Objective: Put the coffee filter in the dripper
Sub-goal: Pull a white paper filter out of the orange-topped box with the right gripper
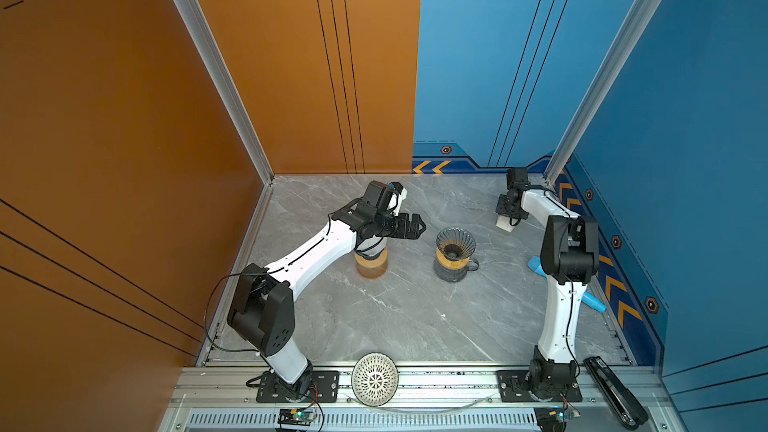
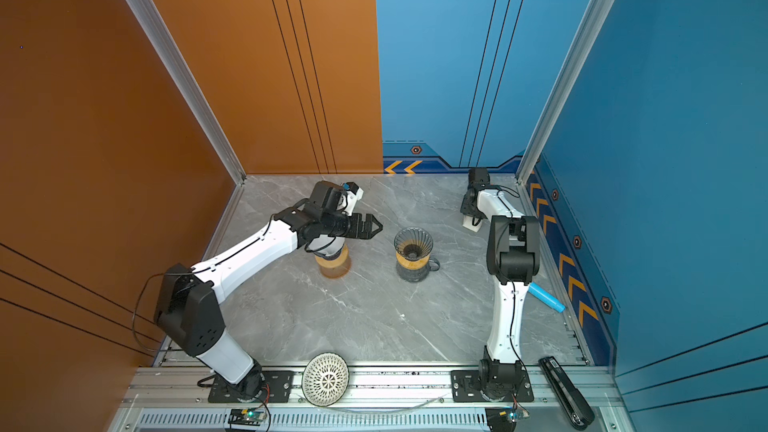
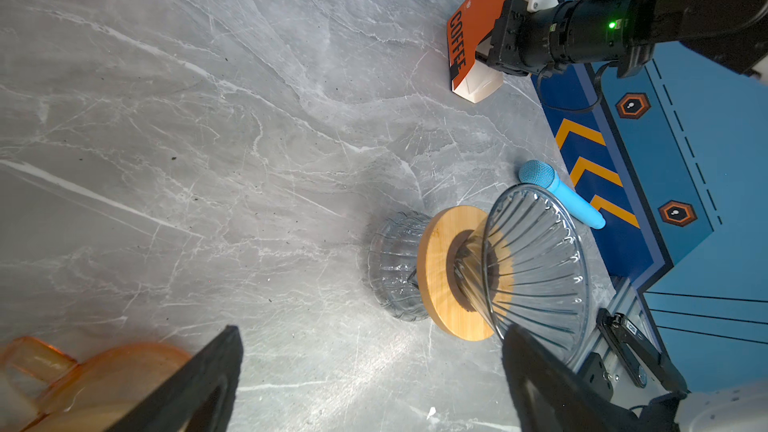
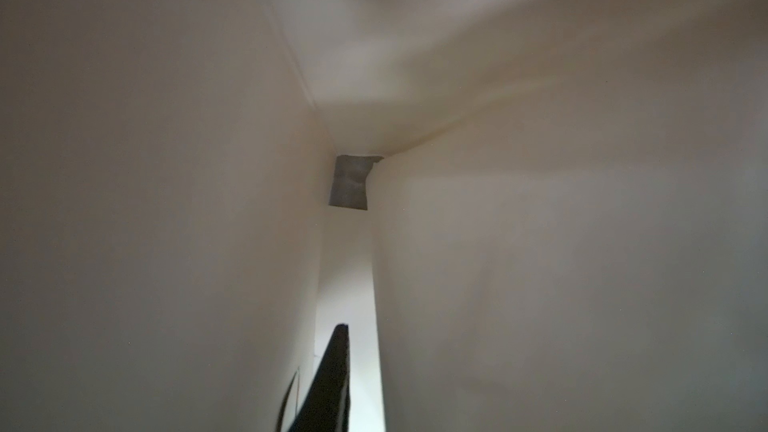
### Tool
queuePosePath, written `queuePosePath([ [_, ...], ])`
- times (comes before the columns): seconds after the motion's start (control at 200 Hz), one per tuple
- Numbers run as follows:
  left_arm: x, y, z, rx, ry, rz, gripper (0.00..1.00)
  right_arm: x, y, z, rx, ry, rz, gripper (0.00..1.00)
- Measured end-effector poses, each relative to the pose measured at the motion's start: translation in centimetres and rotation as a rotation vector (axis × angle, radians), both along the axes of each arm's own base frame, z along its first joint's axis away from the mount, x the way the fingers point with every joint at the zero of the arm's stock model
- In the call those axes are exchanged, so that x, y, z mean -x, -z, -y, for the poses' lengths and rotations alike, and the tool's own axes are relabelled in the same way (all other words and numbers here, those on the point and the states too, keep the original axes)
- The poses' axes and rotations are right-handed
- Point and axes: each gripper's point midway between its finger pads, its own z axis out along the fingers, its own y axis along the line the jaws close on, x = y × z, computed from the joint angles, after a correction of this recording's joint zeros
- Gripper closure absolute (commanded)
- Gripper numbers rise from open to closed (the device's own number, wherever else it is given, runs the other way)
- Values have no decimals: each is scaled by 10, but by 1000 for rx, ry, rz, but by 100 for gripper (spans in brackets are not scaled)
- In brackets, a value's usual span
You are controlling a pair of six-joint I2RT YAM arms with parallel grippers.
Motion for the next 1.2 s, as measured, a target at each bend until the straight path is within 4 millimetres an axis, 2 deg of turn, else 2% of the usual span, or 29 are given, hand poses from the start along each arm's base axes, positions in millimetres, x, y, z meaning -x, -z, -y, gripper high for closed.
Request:
queuePosePath([
  [0.235, 0, 0, 0, 4, -9, -10, 2, -1, -1, 4, 28, 3, 0, 100],
  [0.416, 0, 0, 0, 5, -10, -11, 2, 0, -1, 7, 47, 8, -4, 100],
  [0.621, 1, 0, 0, 6, -8, -12, 2, 15, -7, -1, 51, -9, -13, 100],
  [0.706, 1, 0, 0, 8, -5, -13, 2, 22, -20, -8, 52, -22, 4, 100],
  [0.821, 2, 0, 1, 11, -2, -14, 2, 28, -49, -16, 51, -36, 54, 100],
  [0.951, 2, -2, 3, 17, 5, -16, 2, 32, -78, -18, 52, -38, 103, 100],
  [1.092, 1, -12, 6, 31, 11, 1, 2, 44, -93, -20, 48, -50, 107, 100],
  [1.202, 0, -17, 8, 39, 14, 10, 2, 60, -107, -31, 25, -95, 97, 100],
])
